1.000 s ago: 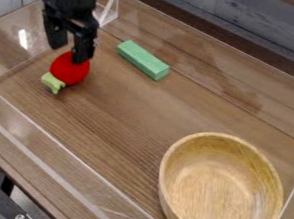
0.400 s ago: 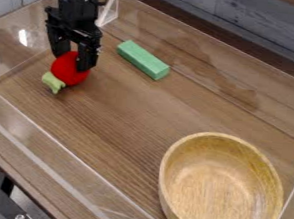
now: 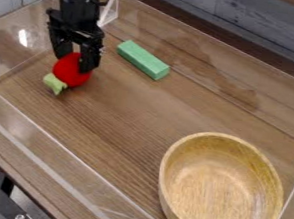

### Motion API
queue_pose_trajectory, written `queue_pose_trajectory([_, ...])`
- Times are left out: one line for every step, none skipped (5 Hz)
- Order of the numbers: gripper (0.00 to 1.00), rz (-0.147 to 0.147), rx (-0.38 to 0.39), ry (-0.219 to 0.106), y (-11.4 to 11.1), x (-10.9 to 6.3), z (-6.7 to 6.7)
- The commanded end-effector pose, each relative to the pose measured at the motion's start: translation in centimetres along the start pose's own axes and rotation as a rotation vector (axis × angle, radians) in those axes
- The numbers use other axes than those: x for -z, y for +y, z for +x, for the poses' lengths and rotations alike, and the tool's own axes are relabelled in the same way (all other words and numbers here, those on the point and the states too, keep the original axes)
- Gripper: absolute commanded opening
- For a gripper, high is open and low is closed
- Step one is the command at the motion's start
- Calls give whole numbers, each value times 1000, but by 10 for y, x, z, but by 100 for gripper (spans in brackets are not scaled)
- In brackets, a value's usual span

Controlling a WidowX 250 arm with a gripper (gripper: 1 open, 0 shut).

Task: Move the red object to the right side of the table

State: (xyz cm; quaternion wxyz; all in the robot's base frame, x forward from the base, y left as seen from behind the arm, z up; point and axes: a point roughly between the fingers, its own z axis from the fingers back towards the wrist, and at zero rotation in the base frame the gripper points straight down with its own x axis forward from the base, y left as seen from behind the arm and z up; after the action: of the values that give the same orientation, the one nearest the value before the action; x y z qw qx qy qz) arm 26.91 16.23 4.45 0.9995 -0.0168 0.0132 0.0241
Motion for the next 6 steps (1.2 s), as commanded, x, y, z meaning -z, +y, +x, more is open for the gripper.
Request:
queue_pose_trajectory([100, 16, -11, -47, 2, -17, 3])
queue_pose_trajectory([100, 9, -17, -48, 1, -17, 3])
queue_pose_trajectory([100, 3, -23, -49, 1, -18, 3])
queue_pose_trajectory([100, -1, -29, -50, 0, -18, 3])
queue_pose_trajectory([100, -6, -35, -51, 0, -19, 4])
queue_pose_trajectory([100, -10, -40, -53, 0, -20, 4])
